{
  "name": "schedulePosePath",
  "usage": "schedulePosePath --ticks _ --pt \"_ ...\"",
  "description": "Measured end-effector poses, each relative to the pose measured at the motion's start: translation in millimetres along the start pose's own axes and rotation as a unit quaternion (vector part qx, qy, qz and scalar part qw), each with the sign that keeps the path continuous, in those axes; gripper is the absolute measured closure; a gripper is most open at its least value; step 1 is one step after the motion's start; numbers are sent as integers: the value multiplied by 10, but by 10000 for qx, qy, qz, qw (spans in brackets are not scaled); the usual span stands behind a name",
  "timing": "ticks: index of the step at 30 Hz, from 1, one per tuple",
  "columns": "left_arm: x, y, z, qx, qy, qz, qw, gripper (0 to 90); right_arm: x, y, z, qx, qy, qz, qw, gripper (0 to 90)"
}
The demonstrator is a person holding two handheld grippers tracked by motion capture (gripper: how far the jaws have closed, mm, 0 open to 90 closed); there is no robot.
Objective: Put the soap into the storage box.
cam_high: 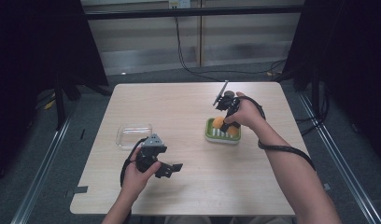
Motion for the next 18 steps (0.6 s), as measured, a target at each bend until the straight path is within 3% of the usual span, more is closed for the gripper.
schedulePosePath --ticks 18 --pt "-1 -1 -2 -7 -1 -23 10000 38 5 -75 41 -28 52 27 10000 501"
Point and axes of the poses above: each handheld gripper's, and its own axes: y roughly backward along the jaws, x roughly out of its top, z roughly to its right, the point moved 7 cm from there along -y, roughly forward along the jaws, and after that the axes turned 3 degrees about y, right-handed, at the moved point
